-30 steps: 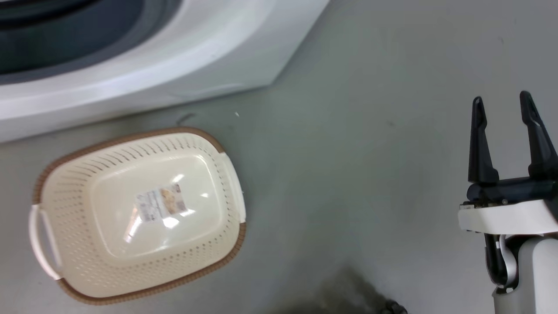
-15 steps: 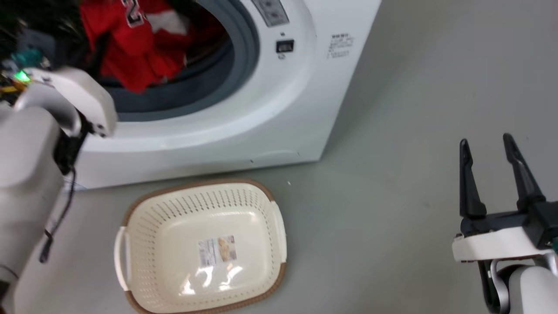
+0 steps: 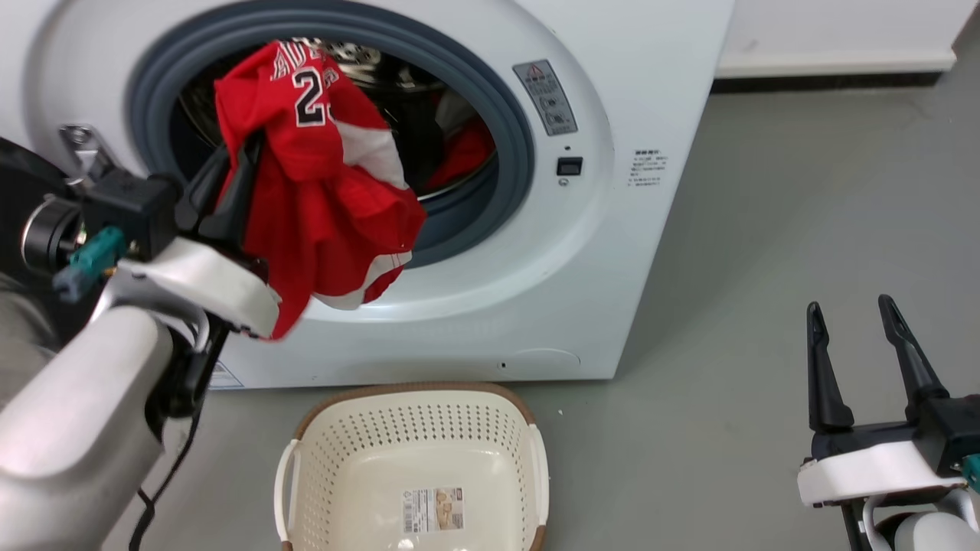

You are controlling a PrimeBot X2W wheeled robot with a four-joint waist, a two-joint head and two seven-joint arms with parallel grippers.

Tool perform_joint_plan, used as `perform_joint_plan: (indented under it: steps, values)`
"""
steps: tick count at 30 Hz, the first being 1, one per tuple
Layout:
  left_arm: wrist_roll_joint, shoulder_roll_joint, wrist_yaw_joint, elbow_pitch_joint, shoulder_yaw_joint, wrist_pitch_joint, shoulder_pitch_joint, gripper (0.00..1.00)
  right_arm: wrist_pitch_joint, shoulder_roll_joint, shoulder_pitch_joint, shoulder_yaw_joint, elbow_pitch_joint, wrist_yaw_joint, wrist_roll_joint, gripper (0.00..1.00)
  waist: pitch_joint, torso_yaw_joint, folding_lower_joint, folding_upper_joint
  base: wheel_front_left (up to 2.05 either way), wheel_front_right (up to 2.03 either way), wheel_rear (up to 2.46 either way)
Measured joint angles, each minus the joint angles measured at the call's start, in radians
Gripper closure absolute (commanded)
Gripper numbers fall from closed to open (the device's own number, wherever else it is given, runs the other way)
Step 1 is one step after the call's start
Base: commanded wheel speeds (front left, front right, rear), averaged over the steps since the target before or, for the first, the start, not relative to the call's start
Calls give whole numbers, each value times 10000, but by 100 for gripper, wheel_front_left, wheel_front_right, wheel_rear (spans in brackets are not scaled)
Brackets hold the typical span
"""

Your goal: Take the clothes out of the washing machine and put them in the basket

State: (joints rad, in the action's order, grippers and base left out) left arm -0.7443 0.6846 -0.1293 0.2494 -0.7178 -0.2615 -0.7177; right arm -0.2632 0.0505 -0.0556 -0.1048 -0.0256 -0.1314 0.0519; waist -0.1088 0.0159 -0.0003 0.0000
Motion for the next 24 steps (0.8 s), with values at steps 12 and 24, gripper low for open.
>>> perform_joint_plan:
  steps: [12, 24]
  values:
    - [-255, 685, -1540, -2980, -186, 357, 2587, 100, 0, 2, 157, 98, -40, 0, -190, 0, 160, -279, 1, 0, 0, 0, 0]
    - [-765, -309, -357, 150, -1066, 523, 2952, 100, 0, 0, -332, 305, 188, 0, -247, 0, -1343, 18, 4, 0, 0, 0, 0]
